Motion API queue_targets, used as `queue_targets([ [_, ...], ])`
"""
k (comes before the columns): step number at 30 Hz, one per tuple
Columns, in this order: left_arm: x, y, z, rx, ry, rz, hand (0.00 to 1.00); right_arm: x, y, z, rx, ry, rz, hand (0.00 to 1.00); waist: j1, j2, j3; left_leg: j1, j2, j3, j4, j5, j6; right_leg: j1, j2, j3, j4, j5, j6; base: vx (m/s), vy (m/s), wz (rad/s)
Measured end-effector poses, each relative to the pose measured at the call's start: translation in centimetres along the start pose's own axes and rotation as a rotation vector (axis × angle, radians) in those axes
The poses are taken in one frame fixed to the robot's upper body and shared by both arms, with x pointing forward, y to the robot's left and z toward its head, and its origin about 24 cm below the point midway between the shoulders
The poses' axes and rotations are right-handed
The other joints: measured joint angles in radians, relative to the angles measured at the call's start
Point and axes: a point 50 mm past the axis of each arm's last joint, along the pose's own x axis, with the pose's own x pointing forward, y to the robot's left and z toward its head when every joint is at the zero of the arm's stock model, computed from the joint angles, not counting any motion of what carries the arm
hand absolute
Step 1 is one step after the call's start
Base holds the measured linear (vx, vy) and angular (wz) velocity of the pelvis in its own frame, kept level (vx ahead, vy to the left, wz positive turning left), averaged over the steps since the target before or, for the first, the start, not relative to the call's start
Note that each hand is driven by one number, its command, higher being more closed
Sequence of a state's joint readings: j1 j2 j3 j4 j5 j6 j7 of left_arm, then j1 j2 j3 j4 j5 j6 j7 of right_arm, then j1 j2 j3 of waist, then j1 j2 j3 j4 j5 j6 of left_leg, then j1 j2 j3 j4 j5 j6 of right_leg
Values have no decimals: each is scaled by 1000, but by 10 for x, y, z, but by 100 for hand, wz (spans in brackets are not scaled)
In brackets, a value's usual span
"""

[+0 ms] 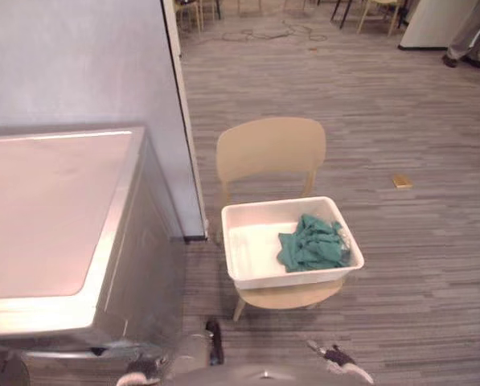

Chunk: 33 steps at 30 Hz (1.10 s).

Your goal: Pick up the laundry basket with both hands and put the clothes into the washing machine.

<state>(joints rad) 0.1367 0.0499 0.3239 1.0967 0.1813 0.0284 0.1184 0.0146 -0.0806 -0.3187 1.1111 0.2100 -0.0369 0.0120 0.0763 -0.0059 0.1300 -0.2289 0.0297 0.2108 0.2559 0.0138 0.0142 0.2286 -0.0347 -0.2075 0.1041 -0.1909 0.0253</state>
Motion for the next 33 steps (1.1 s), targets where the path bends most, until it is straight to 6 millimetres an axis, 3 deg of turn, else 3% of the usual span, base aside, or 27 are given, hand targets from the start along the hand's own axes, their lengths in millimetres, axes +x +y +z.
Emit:
queue_targets([
  [1, 1, 4, 0, 6, 3, 9, 0, 0, 5, -2, -20, 7, 16, 0, -4, -22, -1, 6, -15, -15, -7, -11, 8, -20, -18, 11, 60, -11, -18, 245, 75, 39],
  [3, 1, 6, 2, 10, -4, 11, 0, 0, 12, -4, -55, 10, 43, 0, 6, -34, 0, 49, -27, -18, -47, -25, 4, -104, -36, 44, 272, -13, -10, 231, 99, 22],
  [5, 1, 11, -6, 39, 38, 24, 0, -1, 23, -7, -132, 14, 94, 0, -7, -45, -2, 120, -48, -26, -89, -47, -5, -260, -86, 86, 661, 41, 197, 213, 82, 18],
  [6, 0, 11, -11, 51, 52, 25, 0, -1, 23, -7, -145, 11, 98, 0, -9, -47, 0, 137, -51, -27, -85, -52, -6, -283, -96, 88, 731, 44, 201, 265, 75, 28],
  [7, -2, 15, -24, 76, 89, 29, 0, -2, 22, -10, -148, 21, 96, 0, -12, -52, 2, 181, -62, -32, -85, -73, -3, -318, -138, 59, 834, 32, 198, 203, 56, 23],
  [10, -3, 15, -26, 85, 104, 32, 0, -2, 20, -10, -141, 24, 90, 0, -10, -51, 1, 202, -66, -69, -90, -86, -10, -339, -216, -21, 764, -33, 144, 188, 21, 30],
  [14, -2, 16, -20, 85, 88, 40, 0, -2, 9, -15, -75, 45, 41, 0, -19, -52, 0, 192, -66, -138, -84, -83, -28, -301, -255, 34, 509, -32, 140, 99, -93, 41],
  [17, -1, 20, -18, 103, 73, 48, 0, -4, 2, -22, -25, 72, 11, 0, -24, -58, -8, 184, -59, -164, -71, -82, -55, -249, -237, 105, 350, -5, 134, 16, -258, 33],
  [19, -1, 29, -20, 109, 67, 66, 0, -7, -3, -35, 1, 121, -8, 0, -21, -88, -36, 160, -51, -183, -58, -90, -92, -199, -220, 60, 188, 84, 138, -50, -412, 24],
  [22, -1, 22, -17, 74, 46, 57, 0, -9, -13, -41, 26, 135, -36, 0, -26, -88, -68, 119, 12, -201, -49, -74, -139, -182, -159, 29, 70, 55, 128, -42, -367, -7],
  [23, 0, 22, -15, 63, 44, 56, 0, -10, -19, -42, 26, 138, -51, 0, -29, -65, -72, 124, 39, -207, -77, -48, -155, -190, -131, 25, 67, 57, 111, -33, -291, 0],
  [26, -1, 17, -16, 55, 49, 41, 0, -16, -38, -51, 37, 168, -101, 0, -41, -35, -72, 162, 78, -206, -173, 12, -172, -189, -88, 18, 49, 63, 88, 0, -221, -2],
  [31, -1, 20, -18, 49, 58, 48, 0, -23, -48, -66, 153, 193, -155, 0, -57, -29, -76, 216, 103, -168, -301, 74, -184, -189, -56, 40, -3, 88, 75, 30, -80, -20],
  [33, -1, 19, -17, 47, 56, 47, 0, -22, -50, -59, 219, 155, -175, 0, -63, -25, -78, 240, 102, -128, -334, 84, -185, -190, -56, 71, -26, 103, 78, 38, 14, -41],
])
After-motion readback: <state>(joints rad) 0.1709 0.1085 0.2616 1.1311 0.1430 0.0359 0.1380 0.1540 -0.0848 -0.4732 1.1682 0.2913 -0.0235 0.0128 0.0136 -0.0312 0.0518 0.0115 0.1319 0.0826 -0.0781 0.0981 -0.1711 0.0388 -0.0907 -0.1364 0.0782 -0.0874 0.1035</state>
